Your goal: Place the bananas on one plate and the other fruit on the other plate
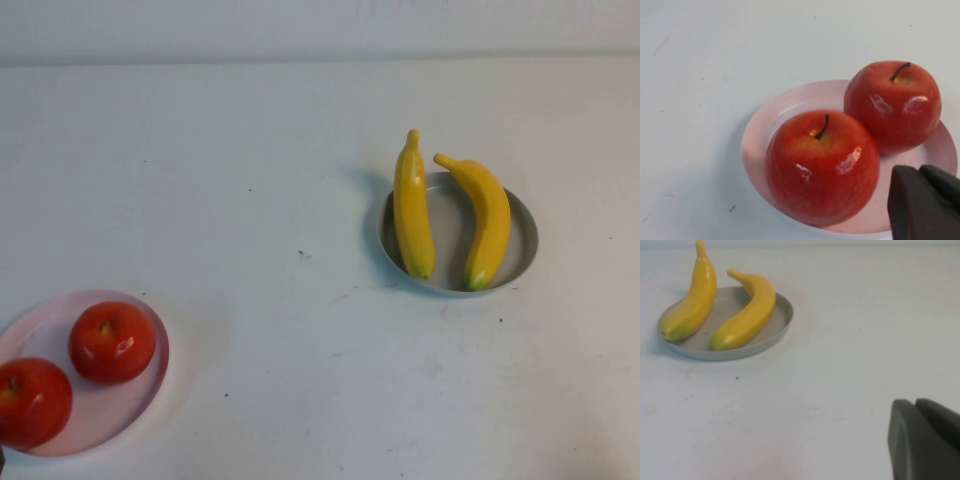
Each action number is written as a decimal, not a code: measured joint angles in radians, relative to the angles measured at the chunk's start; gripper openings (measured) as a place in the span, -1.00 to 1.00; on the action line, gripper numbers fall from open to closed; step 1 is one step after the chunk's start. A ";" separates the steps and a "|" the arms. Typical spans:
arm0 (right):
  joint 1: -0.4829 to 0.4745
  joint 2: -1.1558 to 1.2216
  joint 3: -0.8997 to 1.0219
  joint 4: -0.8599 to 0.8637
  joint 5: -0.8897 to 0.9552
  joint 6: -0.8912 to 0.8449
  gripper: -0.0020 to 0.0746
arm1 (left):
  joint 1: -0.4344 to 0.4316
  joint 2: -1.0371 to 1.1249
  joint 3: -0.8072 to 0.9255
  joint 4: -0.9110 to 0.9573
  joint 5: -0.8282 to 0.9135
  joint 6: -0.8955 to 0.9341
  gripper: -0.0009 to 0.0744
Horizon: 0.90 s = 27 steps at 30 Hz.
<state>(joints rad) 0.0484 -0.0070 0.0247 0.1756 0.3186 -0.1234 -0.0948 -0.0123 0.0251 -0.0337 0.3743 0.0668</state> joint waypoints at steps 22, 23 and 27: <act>0.000 -0.006 0.000 -0.006 0.053 -0.007 -0.99 | 0.000 0.000 0.000 0.000 0.000 0.000 -0.99; 0.000 -0.006 0.000 -0.006 0.053 -0.007 -0.99 | 0.000 0.000 0.000 0.000 0.000 0.000 -0.99; 0.000 -0.006 0.000 -0.006 0.053 -0.007 -0.99 | 0.000 0.000 0.000 0.000 0.000 0.000 -0.99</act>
<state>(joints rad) 0.0484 -0.0133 0.0247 0.1697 0.3719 -0.1302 -0.0948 -0.0123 0.0251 -0.0337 0.3743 0.0668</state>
